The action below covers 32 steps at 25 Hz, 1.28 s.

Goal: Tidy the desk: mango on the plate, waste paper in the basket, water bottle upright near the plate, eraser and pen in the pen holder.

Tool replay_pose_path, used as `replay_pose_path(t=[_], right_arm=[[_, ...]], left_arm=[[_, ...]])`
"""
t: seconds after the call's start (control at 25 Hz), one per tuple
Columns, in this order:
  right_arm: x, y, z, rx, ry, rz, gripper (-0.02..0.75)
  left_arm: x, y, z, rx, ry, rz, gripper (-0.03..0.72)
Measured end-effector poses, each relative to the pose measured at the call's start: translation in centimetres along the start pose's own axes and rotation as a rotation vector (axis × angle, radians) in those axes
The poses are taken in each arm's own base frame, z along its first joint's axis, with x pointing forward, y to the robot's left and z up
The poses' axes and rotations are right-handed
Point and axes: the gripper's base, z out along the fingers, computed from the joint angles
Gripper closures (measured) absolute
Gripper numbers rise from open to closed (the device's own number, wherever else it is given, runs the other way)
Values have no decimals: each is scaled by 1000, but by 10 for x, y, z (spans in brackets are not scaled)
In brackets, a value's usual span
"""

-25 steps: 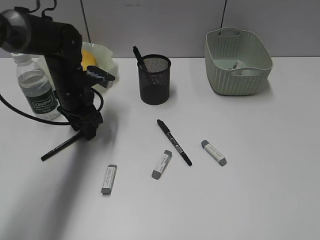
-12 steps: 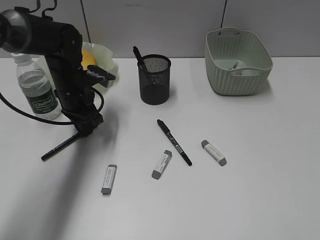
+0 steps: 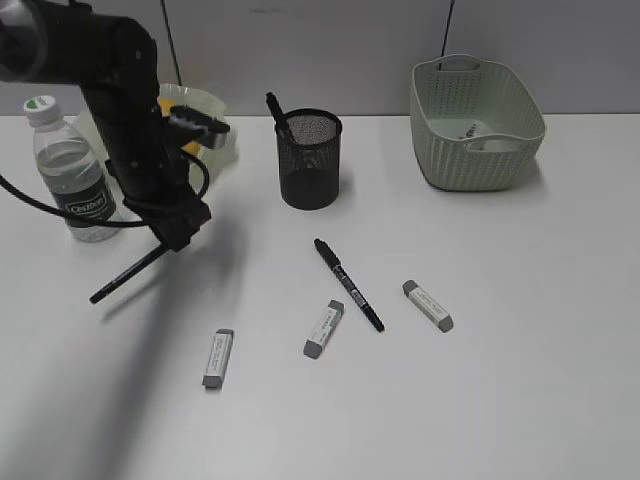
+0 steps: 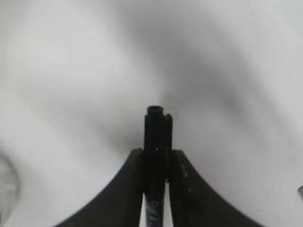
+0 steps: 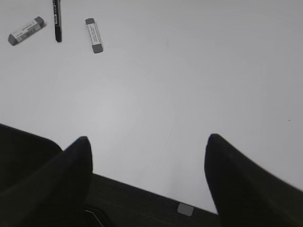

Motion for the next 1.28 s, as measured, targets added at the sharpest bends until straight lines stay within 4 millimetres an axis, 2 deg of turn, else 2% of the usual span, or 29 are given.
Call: replay_pose_path(t=[0.12,0.36,0.48,0.6,0.88,1.08,1.28], right_arm=[[0,0,0,0,0,0,155],[0,0,0,0,0,0,155],[0,0,0,0,0,-1,155],[0,0,0,0,0,-1,155],[0,0,0,0,0,-1,155],[0,0,0,1,0,0,155],[0,0,0,1,0,0,155]], left_arm=[[-11,-1,-30,1,-121,-19,564],[-45,-4,-97,39,-471,-81,564],[-60,-6,-116,89,-639,-140,564],[-71,-6,-127,139,-789,-221,564],[-93,-14,-130,106,-1018,-290,564],[-108,-29,-110,91,-1073,-294,564],[-116,-32,-82,82,-1056,-304,564]])
